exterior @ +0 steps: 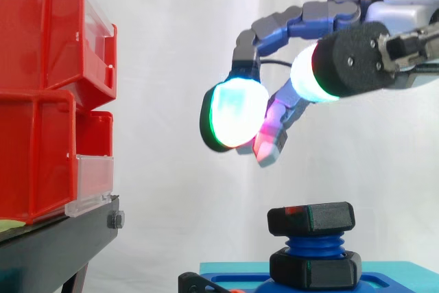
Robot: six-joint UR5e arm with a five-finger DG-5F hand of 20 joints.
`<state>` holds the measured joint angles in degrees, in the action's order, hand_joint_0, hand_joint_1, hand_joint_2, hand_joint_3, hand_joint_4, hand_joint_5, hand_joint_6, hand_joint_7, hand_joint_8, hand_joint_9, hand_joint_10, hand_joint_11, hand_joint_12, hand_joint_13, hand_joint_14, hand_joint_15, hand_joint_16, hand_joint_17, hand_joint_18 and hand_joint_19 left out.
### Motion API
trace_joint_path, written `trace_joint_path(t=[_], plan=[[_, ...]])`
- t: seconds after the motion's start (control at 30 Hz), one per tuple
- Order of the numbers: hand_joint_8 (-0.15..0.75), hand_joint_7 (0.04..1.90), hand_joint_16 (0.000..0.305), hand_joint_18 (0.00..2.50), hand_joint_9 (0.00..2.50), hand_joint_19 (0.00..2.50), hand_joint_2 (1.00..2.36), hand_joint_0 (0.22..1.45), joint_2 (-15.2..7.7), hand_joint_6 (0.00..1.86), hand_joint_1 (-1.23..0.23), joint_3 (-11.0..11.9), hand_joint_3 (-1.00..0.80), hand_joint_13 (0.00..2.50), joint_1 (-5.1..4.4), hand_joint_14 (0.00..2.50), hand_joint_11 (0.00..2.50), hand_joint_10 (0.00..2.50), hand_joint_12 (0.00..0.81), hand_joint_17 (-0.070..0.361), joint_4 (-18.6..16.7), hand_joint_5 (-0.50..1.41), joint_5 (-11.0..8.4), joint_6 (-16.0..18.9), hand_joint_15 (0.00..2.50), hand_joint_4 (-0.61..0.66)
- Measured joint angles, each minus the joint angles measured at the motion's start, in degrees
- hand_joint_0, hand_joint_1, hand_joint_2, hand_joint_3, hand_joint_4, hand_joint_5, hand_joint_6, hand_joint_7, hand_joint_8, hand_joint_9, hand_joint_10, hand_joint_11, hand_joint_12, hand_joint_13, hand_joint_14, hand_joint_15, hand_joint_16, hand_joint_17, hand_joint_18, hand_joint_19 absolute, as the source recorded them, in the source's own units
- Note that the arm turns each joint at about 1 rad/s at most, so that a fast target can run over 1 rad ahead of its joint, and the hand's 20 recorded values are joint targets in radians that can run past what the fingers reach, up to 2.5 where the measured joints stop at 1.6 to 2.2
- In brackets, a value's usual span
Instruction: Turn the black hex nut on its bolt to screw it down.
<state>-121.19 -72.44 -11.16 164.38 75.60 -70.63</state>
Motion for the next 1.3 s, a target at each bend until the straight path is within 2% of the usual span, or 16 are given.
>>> trace_joint_path(t=[0.13, 0.2, 0.43, 0.77, 1.03, 1.3], plan=[[0.153, 0.99, 0.01, 0.27, 0.82, 0.01, 1.0, 0.5, -0.44, 0.5, -0.55, 0.01, -0.5, 0.44, -0.45, 0.0, 0.21, 0.01, 0.115, 0.022, -1.05, -0.13, -0.11, -0.37, 0.0, 0.07], [0.154, 0.97, 0.01, 0.1, 0.77, 0.0, 1.0, 0.49, -0.65, 0.5, -0.54, 0.0, -0.5, 0.39, -0.56, 0.0, 0.17, 0.01, 0.115, 0.022, -1.54, -0.13, -0.11, -0.63, 0.0, 0.06], [0.179, 0.94, 0.017, 0.03, 0.58, 0.0, 1.0, 0.46, -2.47, 0.5, -0.52, 0.01, -0.5, 0.29, -0.66, 0.0, 0.16, 0.01, 0.16, 0.038, -3.91, -0.16, 0.11, -1.41, 0.0, 0.05], [0.182, 0.93, 0.018, 0.11, 0.66, 0.0, 1.0, 0.47, -3.18, 0.5, -0.48, -0.01, -0.5, 0.36, -0.69, 0.0, 0.16, 0.0, 0.162, 0.04, -5.34, -0.12, 0.25, -3.59, 0.0, 0.07], [0.182, 1.01, 0.015, 0.16, 0.68, 0.01, 1.0, 0.48, -3.21, 0.5, -0.47, -0.04, -0.5, 0.39, -0.69, 0.0, 0.18, 0.01, 0.157, 0.035, -3.47, -0.11, 0.78, -5.94, 0.0, 0.09], [0.181, 1.03, 0.015, 0.2, 0.68, 0.04, 1.0, 0.5, -3.18, 0.5, -0.48, -0.07, -0.5, 0.42, -0.7, 0.0, 0.2, 0.01, 0.158, 0.035, -1.9, -0.11, 1.27, -6.76, 0.0, 0.09]])
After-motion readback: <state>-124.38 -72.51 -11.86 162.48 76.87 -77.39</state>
